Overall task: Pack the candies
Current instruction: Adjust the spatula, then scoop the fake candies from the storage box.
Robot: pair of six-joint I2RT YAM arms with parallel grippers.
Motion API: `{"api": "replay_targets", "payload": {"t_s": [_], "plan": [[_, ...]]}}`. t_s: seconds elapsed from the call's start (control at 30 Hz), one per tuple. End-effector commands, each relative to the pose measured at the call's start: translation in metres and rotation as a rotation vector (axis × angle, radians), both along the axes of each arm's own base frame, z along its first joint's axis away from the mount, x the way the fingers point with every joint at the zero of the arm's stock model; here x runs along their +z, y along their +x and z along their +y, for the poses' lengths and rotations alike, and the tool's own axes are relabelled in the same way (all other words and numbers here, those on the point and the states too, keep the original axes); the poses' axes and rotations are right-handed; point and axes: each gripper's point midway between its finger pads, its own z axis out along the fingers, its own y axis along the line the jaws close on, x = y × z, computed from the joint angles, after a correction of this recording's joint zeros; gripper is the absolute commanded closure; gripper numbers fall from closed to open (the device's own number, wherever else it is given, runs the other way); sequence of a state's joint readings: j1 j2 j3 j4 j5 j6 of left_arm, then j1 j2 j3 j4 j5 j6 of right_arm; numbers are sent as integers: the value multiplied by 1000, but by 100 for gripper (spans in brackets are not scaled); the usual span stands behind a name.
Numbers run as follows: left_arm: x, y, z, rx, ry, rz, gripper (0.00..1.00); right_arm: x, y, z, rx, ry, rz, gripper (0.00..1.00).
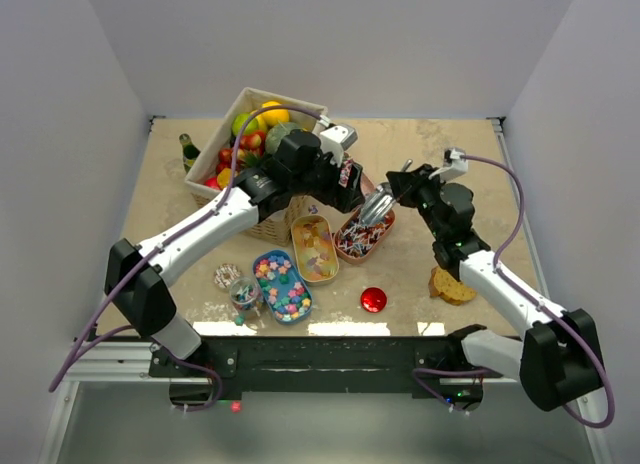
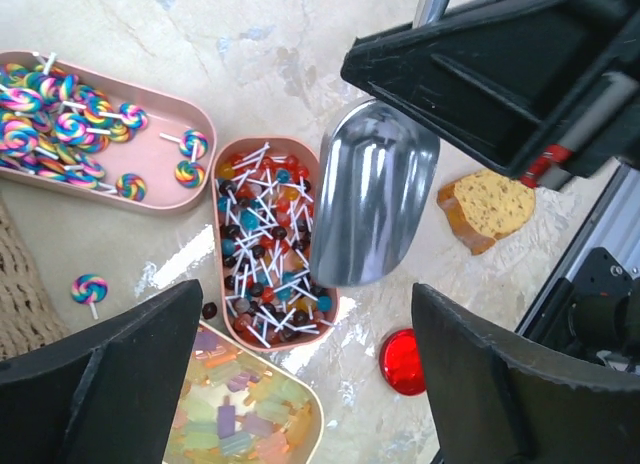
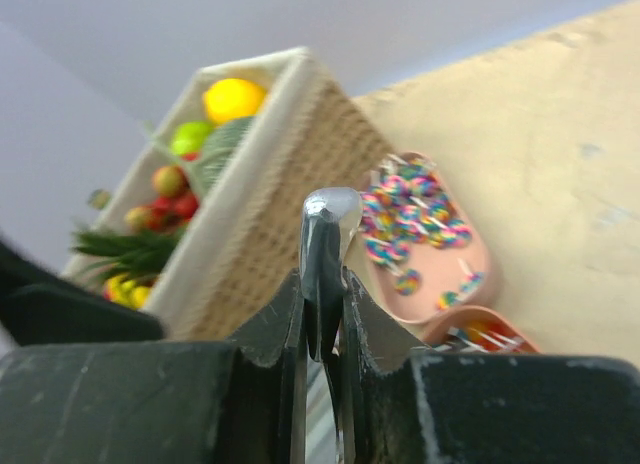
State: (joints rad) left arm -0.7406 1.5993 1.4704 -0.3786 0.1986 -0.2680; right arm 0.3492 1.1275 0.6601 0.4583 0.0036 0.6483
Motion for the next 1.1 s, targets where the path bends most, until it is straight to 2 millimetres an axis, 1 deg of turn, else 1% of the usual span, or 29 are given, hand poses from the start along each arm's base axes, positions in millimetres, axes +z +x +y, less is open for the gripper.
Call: {"api": "replay_targets", "payload": {"t_s": [0.0, 0.03, 0.1, 0.13, 0.2, 0.23, 0.27, 0.3, 0.33, 0.4, 0.43, 0.47, 0.5, 0.57, 0.6, 0.63, 0.67, 0.7, 0.77, 0.8, 0.83, 0.87, 0.9, 0.93, 1.0, 1.07], "plan": [[18, 6, 8, 56, -12, -48, 9, -6, 14, -36, -205, 3, -25, 100], [2, 6, 8, 56, 19, -12, 10, -11, 16, -41, -236, -9, -18, 100], [-13, 9, 8, 68, 50, 20, 14, -14, 19, -50, -279, -62, -30, 100], [-29, 10, 7, 68, 81, 52, 19, -16, 22, -52, -288, -84, -30, 100], [-41, 13, 4, 64, 105, 73, 26, -12, 27, -57, -309, -151, -67, 100], [-53, 15, 2, 61, 125, 93, 33, -15, 30, -57, -310, -176, -68, 100], [-58, 16, 0, 56, 134, 101, 35, -11, 32, -58, -308, -215, -94, 100], [-58, 19, -3, 46, 135, 99, 39, -12, 34, -58, -308, -233, -101, 100], [-71, 20, -7, 36, 155, 118, 45, -13, 36, -58, -311, -250, -104, 100], [-74, 25, -11, 32, 160, 123, 48, -18, 40, -59, -312, -291, -108, 100], [-86, 27, -13, 27, 179, 142, 52, -21, 41, -59, -313, -298, -107, 100], [-88, 30, -15, 29, 181, 141, 53, -24, 43, -57, -309, -306, -109, 100], [-99, 33, -17, 32, 198, 154, 53, -27, 44, -56, -308, -306, -109, 100], [-105, 38, -18, 44, 212, 156, 53, -34, 48, -58, -326, -301, -103, 100], [-116, 41, -19, 50, 231, 168, 53, -37, 50, -58, -332, -300, -99, 100], [-120, 43, -19, 56, 239, 171, 53, -41, 52, -60, -340, -303, -94, 100], [-121, 49, -19, 74, 246, 165, 53, -40, 54, -60, -349, -300, -104, 100], [-132, 51, -19, 85, 267, 176, 53, -47, 57, -59, -348, -308, -93, 100], [-138, 58, -15, 123, 294, 173, 53, -50, 60, -58, -350, -318, -93, 100], [-146, 59, -13, 131, 312, 181, 53, -57, 63, -58, -352, -328, -78, 100], [-150, 59, -12, 137, 325, 184, 52, -57, 66, -57, -350, -327, -80, 100], [-153, 62, -10, 153, 335, 183, 52, -62, 68, -55, -340, -333, -57, 100], [-160, 61, -9, 152, 347, 193, 52, -68, 70, -50, -315, -344, -36, 100], [-165, 61, -9, 153, 356, 201, 52, -72, 75, -47, -303, -351, -14, 100], [-173, 61, -9, 153, 369, 217, 53, -76, 75, -43, -293, -332, -5, 100], [-175, 61, -10, 154, 369, 221, 53, -83, 75, -41, -281, -334, 20, 100]]}}
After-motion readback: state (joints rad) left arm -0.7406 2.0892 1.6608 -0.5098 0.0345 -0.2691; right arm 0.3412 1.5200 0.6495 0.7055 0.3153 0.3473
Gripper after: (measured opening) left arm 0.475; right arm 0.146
